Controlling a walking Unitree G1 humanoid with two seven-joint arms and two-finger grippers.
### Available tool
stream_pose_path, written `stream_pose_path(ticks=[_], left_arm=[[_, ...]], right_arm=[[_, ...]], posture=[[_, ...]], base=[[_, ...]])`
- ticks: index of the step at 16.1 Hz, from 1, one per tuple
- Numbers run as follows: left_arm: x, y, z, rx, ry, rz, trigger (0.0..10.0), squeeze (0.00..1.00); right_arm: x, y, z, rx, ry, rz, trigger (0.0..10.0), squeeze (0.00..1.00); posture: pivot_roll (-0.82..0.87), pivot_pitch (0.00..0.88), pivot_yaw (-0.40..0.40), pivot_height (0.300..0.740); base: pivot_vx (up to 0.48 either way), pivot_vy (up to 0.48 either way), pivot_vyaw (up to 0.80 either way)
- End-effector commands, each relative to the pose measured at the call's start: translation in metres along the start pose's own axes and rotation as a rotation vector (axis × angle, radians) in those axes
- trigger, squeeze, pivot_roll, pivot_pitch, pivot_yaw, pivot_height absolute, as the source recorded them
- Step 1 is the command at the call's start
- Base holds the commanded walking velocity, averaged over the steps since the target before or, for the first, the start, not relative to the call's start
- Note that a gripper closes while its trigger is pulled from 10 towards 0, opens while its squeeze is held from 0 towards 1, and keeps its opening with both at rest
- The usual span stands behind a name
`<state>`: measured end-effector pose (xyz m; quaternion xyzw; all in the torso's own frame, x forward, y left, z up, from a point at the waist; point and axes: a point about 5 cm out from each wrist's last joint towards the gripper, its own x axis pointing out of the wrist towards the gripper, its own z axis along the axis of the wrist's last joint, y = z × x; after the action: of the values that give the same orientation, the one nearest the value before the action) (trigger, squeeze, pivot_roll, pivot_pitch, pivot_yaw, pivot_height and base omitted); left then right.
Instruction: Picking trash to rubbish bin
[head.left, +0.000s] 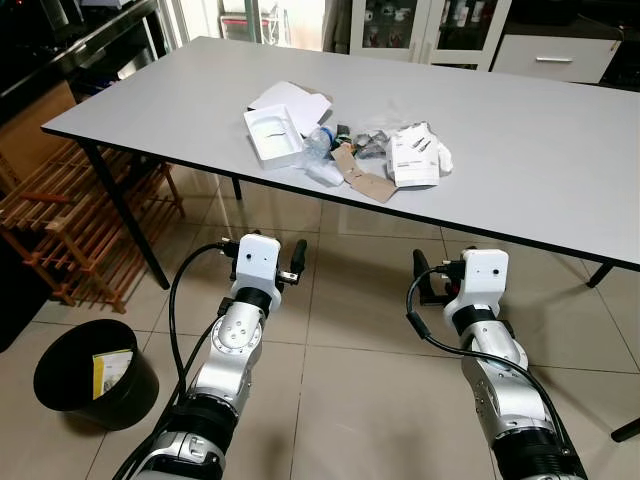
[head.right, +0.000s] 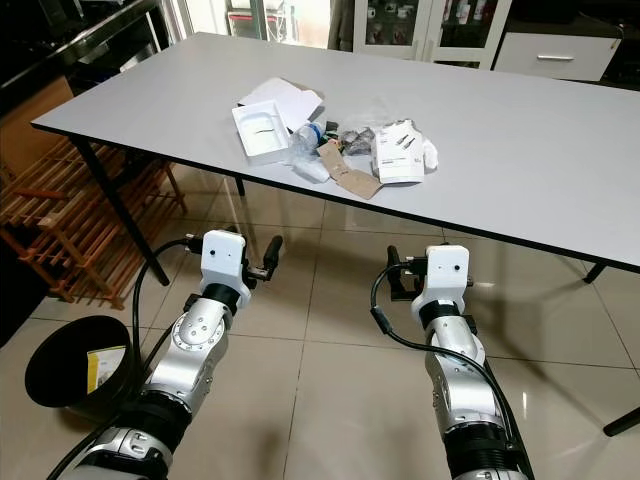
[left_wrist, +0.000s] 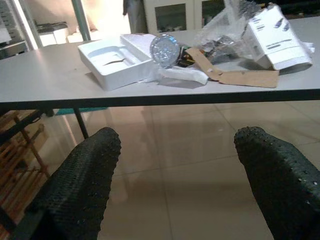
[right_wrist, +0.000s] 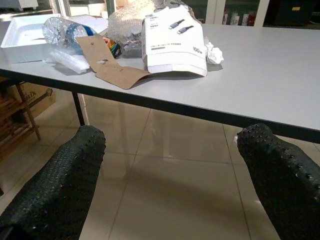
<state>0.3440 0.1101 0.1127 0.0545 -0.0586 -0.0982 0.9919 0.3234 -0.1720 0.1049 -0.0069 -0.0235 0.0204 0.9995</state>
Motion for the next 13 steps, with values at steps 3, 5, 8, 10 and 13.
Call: stream_pose_path(ticks=[3, 5, 8, 10, 13], left_arm=[[-0.0013, -0.0023, -0.0027, 0.013, 0.020, -0.004, 10.0, 1.00], [-0.0010, -0.0047, -0.0041, 0.031, 0.032, -0.030, 10.0, 0.00], [-0.0004, -0.0041, -0.0036, 0.020, 0.031, -0.018, 10.0, 0.00], [-0.0004, -0.0050, -0.0028, 0.013, 0.027, -0.021, 10.0, 0.00], [-0.0001, -0.0060, -0.0018, -0.003, 0.030, -0.035, 10.0, 0.00]], right_arm=[[0.0014, -0.0004, 0.0016, 0.008, 0.000, -0.003, 10.0, 1.00], [0.0025, 0.0005, 0.0013, -0.010, 0.008, -0.001, 10.0, 0.00], [0.0029, 0.0010, 0.0013, -0.005, 0.007, -0.001, 10.0, 0.00], [0.0026, 0.0013, 0.0010, -0.005, 0.008, -0.001, 10.0, 0.00], [0.0021, 0.0015, 0.0005, -0.005, 0.011, 0.001, 10.0, 0.00]], posture=[[-0.08, 0.096, 0.050, 0.740], [-0.08, 0.090, 0.051, 0.740], [-0.08, 0.082, 0.054, 0.740], [-0.08, 0.080, 0.055, 0.740], [-0.08, 0.086, 0.053, 0.740]], base=[[0.000, 0.000, 0.00], [0.000, 0.000, 0.00], [0.000, 0.000, 0.00], [0.000, 0.000, 0.00], [0.252, 0.000, 0.00]])
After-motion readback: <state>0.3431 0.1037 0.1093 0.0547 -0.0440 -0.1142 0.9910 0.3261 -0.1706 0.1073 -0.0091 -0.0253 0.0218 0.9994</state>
